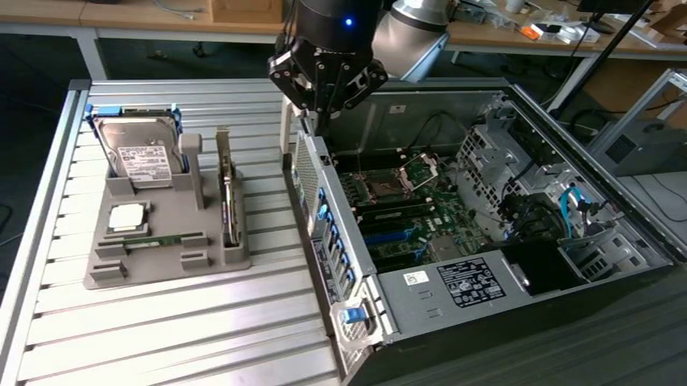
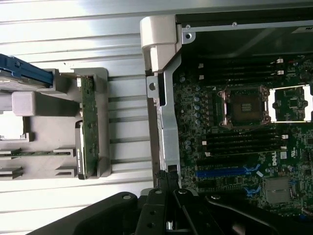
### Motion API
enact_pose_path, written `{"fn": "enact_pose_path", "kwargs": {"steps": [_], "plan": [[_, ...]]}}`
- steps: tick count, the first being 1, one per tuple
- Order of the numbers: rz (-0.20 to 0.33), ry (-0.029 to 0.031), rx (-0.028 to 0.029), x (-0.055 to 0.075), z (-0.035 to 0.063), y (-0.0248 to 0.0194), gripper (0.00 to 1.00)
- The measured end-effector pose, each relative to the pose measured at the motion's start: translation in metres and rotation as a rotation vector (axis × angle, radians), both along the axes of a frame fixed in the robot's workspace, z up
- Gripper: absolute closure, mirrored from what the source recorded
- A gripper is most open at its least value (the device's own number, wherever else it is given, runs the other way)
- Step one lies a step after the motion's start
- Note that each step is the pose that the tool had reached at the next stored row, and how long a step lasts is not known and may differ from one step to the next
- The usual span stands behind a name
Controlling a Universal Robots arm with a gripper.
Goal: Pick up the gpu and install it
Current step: 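Reach for the gpu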
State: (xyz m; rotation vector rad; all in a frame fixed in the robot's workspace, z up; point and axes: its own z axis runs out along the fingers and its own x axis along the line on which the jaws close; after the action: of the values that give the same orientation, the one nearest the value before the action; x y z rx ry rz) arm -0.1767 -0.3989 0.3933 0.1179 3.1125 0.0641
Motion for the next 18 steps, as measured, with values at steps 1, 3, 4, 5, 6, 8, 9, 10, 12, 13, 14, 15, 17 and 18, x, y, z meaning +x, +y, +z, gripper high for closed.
{"fn": "enact_pose_path", "kwargs": {"steps": [1,3,4,5,6,8,9,10,12,13,14,15,17,18], "plan": [[0.000,0.0000,0.0000,-0.0004,0.0000,0.0000,0.89],[0.000,0.0000,0.0000,-0.0012,0.0000,0.0000,0.89],[0.000,0.0000,0.0000,-0.0016,0.0000,0.0000,0.89],[0.000,0.0000,0.0000,-0.0020,0.0000,0.0000,0.89],[0.000,0.0000,0.0000,-0.0024,0.0000,0.0000,0.89],[0.000,0.0000,0.0000,-0.0030,0.0000,0.0000,0.89],[0.000,0.0000,0.0000,-0.0033,0.0000,0.0000,0.89],[0.000,0.0000,0.0000,-0.0037,0.0000,0.0000,0.89],[0.000,0.0000,0.0000,-0.0043,0.0000,0.0000,0.89],[0.000,0.0000,0.0000,-0.0046,0.0000,0.0000,0.89],[0.000,0.0000,0.0000,-0.0054,0.0000,0.0000,0.89],[0.000,0.0000,0.0000,-0.0057,0.0000,0.0000,0.89],[0.000,0.0000,0.0000,-0.0065,0.0000,0.0000,0.89],[0.000,0.0000,0.0000,-0.0069,0.0000,0.0000,0.89]]}}
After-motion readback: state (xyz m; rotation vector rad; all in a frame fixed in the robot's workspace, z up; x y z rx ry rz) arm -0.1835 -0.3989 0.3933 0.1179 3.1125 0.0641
